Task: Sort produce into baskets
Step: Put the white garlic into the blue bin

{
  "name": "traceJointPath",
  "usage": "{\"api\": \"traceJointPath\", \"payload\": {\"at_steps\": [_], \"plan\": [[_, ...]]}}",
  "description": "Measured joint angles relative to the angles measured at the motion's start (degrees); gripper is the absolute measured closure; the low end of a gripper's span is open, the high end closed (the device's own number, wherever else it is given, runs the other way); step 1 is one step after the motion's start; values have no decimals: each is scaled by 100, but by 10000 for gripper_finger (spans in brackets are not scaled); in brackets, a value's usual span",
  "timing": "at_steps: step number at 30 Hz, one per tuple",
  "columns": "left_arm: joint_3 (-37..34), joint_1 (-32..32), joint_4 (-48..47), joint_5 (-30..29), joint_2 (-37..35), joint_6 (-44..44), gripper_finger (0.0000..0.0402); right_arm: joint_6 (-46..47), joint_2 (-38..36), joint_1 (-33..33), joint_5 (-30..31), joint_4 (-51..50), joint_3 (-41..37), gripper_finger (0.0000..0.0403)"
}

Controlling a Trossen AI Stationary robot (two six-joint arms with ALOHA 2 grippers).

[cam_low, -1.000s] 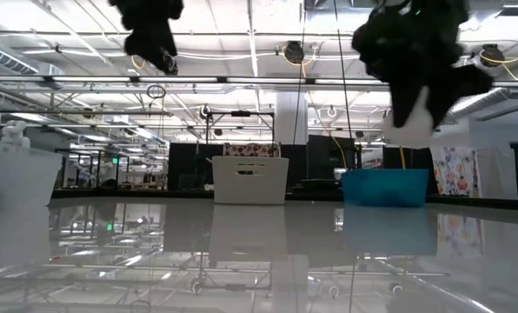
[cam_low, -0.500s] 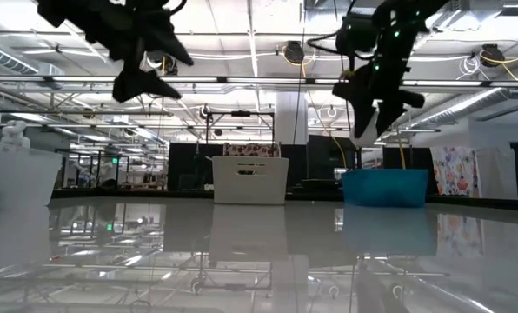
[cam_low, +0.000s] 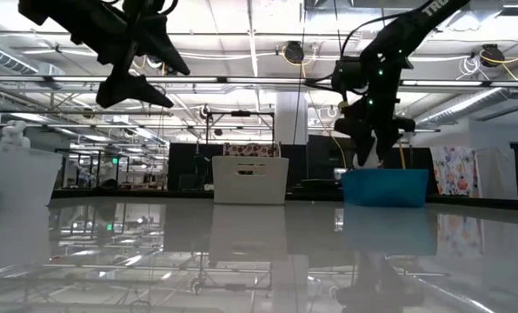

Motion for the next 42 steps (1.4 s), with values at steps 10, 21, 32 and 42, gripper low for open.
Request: {"api": "traceJointPath", "payload": {"at_steps": [10,21,32,42], "plan": [[2,-160,96,-277,0,-108,114,-319,96,-180,-409,72,0,103],[2,-160,85,-265,0,-88,114,96,17,-135,-1735,-186,0,90],[4,-157,48,7,-2,750,114,1159,-303,994,-1887,-642,0,90],[4,83,69,5,-2,1820,114,2772,-682,2980,-1884,-1032,2,90]]}}
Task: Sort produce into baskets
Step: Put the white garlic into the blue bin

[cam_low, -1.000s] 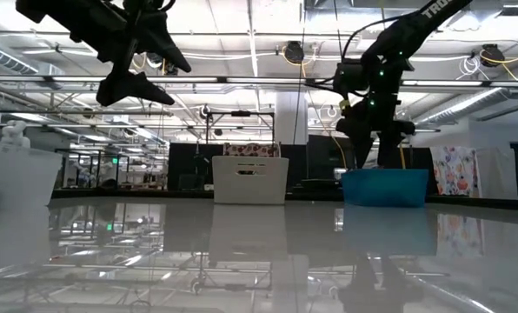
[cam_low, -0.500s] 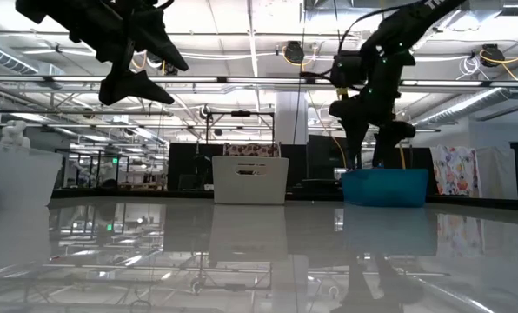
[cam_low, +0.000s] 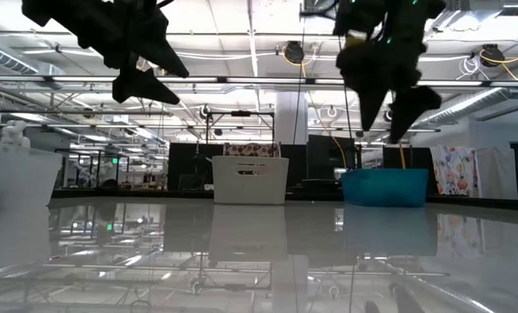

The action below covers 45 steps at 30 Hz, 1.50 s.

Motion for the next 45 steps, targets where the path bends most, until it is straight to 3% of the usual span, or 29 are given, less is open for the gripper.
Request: {"api": "traceJointPath", "payload": {"at_steps": [6,16,24,27,33,45], "plan": [[2,307,20,2,0,502,114,1359,-7,1426,3,-285,0,90],[2,816,28,195,0,690,114,4771,96,3671,360,-333,-2,90],[2,900,168,346,0,652,114,6472,558,4857,431,-541,-4,90],[2,896,259,380,0,641,114,6712,723,5095,380,-620,-4,90],[7,896,315,472,0,634,114,6509,1176,5406,-287,-660,-4,90],[7,898,323,468,0,501,114,5721,1945,5476,-380,-358,-8,98]]}}
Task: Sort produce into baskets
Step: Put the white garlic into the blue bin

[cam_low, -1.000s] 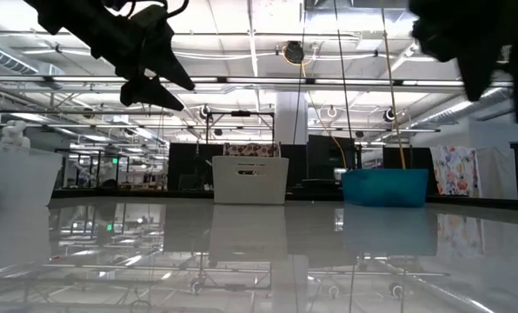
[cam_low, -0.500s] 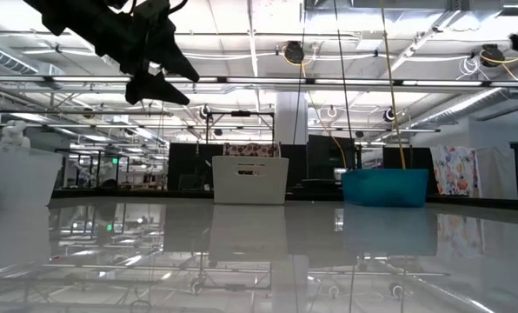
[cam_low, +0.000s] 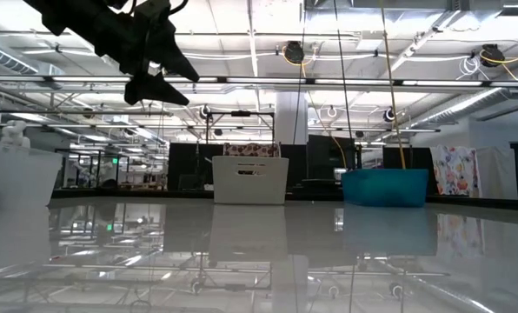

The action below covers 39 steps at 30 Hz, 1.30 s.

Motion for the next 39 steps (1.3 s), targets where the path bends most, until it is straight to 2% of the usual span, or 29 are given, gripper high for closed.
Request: {"api": "traceJointPath", "payload": {"at_steps": [6,11,15,18,22,27,33,39], "plan": [[0,-2,0,-4,0,-164,114,-158,96,-4,-62,99,7,152],[0,0,-2,-4,0,-171,114,-214,78,-18,-71,86,10,219],[0,0,-2,26,0,-190,114,-439,-64,-138,-85,-122,-7,273],[0,-1,-10,73,0,-248,114,-781,-208,-311,57,-503,-4,296],[0,-2,-9,99,0,-465,114,-1273,-563,-684,513,-990,-7,292],[0,-2,-9,107,0,-472,114,-1679,-1071,-1419,1999,-1638,-7,276],[0,-2,-5,111,0,-733,114,-2954,-1582,-2791,3140,-1782,-4,275],[0,-2,0,109,0,-891,114,-4620,-1797,-4341,3673,-1353,2,274]]}}
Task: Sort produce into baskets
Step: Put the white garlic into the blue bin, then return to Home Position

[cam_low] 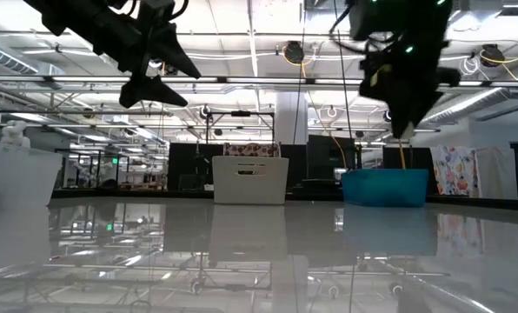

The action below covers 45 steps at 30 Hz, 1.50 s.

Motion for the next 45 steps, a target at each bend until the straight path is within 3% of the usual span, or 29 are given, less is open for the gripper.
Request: {"api": "traceJointPath", "payload": {"at_steps": [5,10,18,31,33,38,45], "plan": [[0,0,-2,2,0,-234,114,-1597,35,-1236,-92,870,0,274],[-2,-79,-7,2,0,-624,114,-2513,78,-2296,-840,1388,0,273],[-1,-457,-16,-218,0,-1069,114,-3437,94,-3138,-1166,1843,-1,264],[-2,-918,-9,-912,0,-1512,114,-4023,94,-3407,-1379,1950,0,173],[-2,-918,-8,-910,0,-1524,114,-4043,90,-3403,-1642,1927,0,163],[-2,-918,-9,-879,0,-1480,114,-3981,-9,-3348,-2497,1912,0,156],[-2,-877,114,-702,0,-1024,114,-3398,-453,-3037,-2714,1945,0,159]]}}
